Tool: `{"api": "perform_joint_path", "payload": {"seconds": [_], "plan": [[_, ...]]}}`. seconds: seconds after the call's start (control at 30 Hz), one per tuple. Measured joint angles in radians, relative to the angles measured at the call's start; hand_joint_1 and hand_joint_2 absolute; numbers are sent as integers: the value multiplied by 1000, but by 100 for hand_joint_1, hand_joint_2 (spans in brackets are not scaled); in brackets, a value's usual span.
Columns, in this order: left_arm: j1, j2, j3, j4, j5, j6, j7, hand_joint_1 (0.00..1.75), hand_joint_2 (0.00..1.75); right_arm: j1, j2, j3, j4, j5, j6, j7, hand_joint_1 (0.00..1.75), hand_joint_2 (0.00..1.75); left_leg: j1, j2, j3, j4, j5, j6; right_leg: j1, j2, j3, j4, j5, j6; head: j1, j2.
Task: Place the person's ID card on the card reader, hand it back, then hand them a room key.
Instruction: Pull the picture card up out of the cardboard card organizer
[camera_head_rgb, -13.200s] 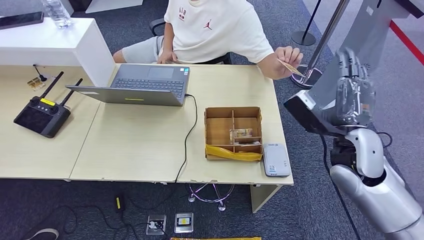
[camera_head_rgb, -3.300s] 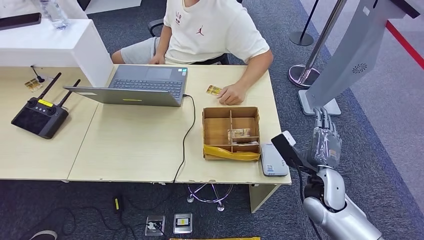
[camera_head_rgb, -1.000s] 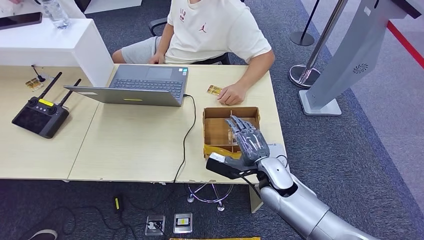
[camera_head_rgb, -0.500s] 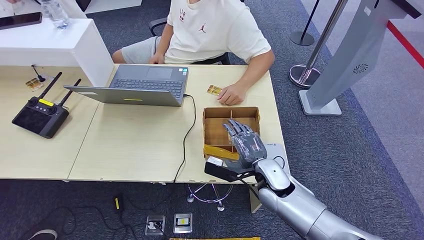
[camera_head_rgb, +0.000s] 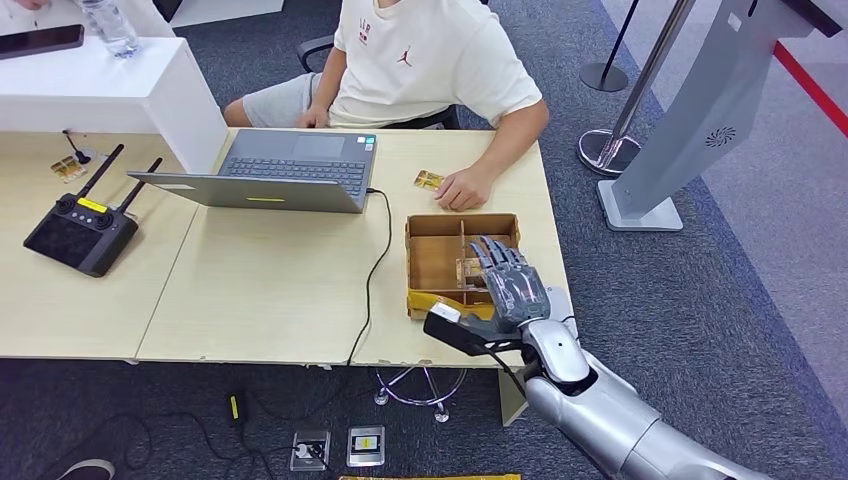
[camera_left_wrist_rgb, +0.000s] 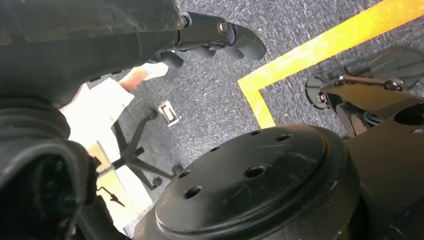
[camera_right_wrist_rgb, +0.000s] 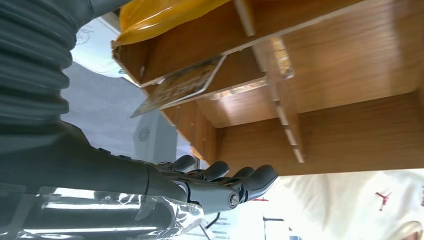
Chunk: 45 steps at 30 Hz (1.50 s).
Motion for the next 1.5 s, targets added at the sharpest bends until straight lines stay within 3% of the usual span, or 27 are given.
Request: {"api": "perform_joint_path", "payload": {"seconds": [1.5], "plan": [[7, 13, 0, 8, 39, 0, -13, 0, 0, -1, -14, 1, 30, -45, -27, -7, 0, 175, 0, 0, 0, 0, 0, 0, 0, 0, 0, 0, 0, 0, 0, 0]]}}
